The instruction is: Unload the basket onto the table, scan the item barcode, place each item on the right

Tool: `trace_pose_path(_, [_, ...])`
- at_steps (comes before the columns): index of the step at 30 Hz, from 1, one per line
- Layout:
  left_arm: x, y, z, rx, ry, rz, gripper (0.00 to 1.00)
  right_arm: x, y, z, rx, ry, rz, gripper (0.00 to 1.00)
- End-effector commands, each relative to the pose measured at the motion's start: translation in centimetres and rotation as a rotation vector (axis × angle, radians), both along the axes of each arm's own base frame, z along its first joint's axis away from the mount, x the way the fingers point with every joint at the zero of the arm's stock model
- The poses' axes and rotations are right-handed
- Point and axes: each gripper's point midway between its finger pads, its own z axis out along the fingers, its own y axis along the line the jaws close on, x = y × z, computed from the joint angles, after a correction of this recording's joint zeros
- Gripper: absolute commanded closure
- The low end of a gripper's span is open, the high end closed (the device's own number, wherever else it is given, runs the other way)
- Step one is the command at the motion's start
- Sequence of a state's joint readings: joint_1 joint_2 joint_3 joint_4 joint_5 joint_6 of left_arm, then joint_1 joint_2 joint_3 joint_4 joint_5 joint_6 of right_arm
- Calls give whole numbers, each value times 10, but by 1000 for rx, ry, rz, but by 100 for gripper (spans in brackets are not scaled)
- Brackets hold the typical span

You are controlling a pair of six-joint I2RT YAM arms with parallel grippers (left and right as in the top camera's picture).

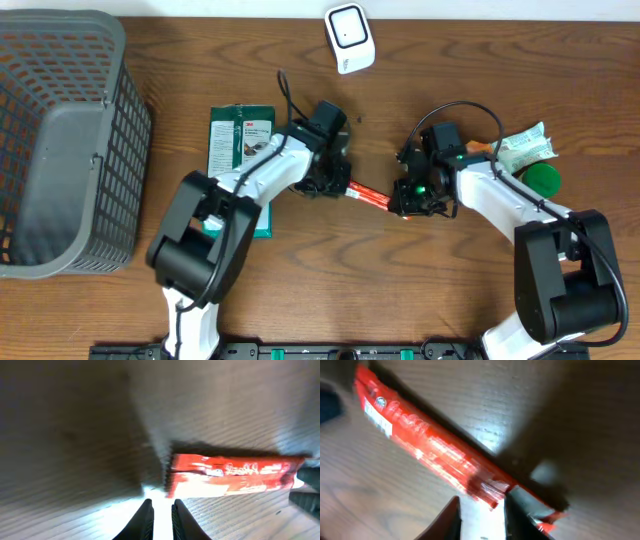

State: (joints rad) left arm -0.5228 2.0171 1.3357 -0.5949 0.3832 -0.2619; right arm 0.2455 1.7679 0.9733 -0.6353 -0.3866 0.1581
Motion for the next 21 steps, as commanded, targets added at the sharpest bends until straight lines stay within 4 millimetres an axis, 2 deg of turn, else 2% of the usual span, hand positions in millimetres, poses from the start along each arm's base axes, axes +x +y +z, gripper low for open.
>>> trace_pose_path(1, [28, 12, 53, -38, -143, 54, 76, 22, 5, 41, 21, -81, 76, 67])
trace_pose_path(4, [29, 16, 65, -47, -160, 65, 73, 29, 5, 66, 7, -116, 158, 54])
trace_pose_path(5, [27, 17, 65, -42, -152, 65, 73, 32, 3, 73, -14, -135, 192, 53])
trace_pose_path(8, [20, 21, 60, -25, -121, 65, 71, 39, -8, 74, -94, -168, 214, 53])
trace_pose_path(13, [9, 26, 51, 1, -73, 63, 67, 37, -33, 55, -240, -149, 201, 59])
trace_pose_path(18, [10, 35, 48, 49, -80, 74, 56, 20, -28, 27, -232, -132, 227, 61])
trace_pose_path(21, [13, 39, 47, 70, -92, 82, 48, 8, -22, 9, -233, -130, 257, 59])
